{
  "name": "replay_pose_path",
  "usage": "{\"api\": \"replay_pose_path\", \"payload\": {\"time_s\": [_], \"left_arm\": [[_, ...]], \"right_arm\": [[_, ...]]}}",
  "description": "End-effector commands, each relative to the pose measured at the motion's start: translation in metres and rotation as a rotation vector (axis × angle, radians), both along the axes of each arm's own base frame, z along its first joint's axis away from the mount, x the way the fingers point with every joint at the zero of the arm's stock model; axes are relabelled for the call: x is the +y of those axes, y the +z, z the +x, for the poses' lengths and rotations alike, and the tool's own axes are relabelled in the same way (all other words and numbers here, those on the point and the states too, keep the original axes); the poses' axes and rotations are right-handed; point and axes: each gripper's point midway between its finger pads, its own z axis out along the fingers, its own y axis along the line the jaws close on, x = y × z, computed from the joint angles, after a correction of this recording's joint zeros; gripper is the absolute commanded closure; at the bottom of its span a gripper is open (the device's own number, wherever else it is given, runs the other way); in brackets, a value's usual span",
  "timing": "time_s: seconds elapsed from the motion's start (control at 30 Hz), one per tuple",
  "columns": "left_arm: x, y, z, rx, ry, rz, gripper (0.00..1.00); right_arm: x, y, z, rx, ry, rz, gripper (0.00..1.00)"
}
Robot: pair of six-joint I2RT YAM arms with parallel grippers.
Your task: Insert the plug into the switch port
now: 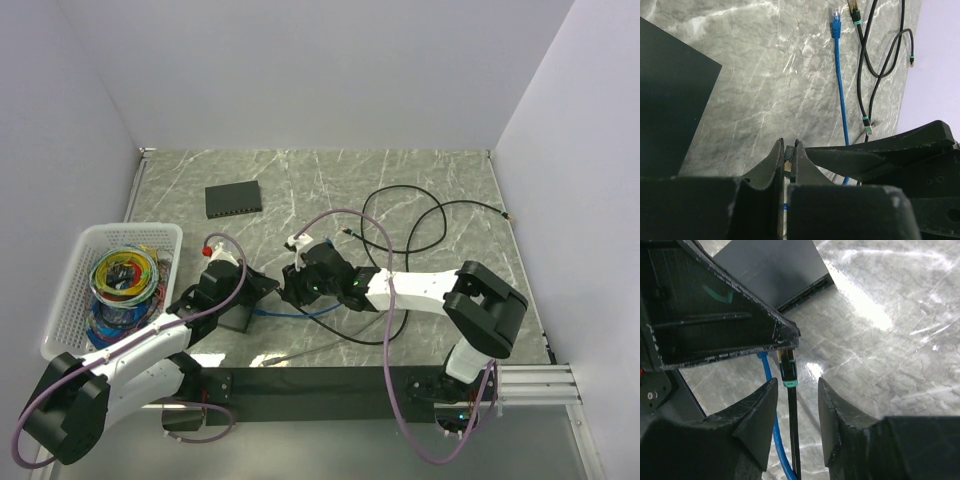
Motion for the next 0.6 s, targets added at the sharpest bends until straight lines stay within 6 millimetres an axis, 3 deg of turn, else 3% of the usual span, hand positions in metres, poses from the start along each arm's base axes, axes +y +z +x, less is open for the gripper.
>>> {"api": "replay_pose_path", "payload": {"time_s": [0.0,0.57], "left_arm": [[-0.003,0.016,0.0081,-0.039,0.006,-0.028,0.99],[-0.0006,0.0144,0.007,-0.038,0.018,-0.038,1.0]], "right_arm": [[0.0208,0.0251,0.0104,-0.058,0.015,0.064,0.56],[0.0264,0.0164,0.009,-0.044,0.045,0.057,0.65]]}}
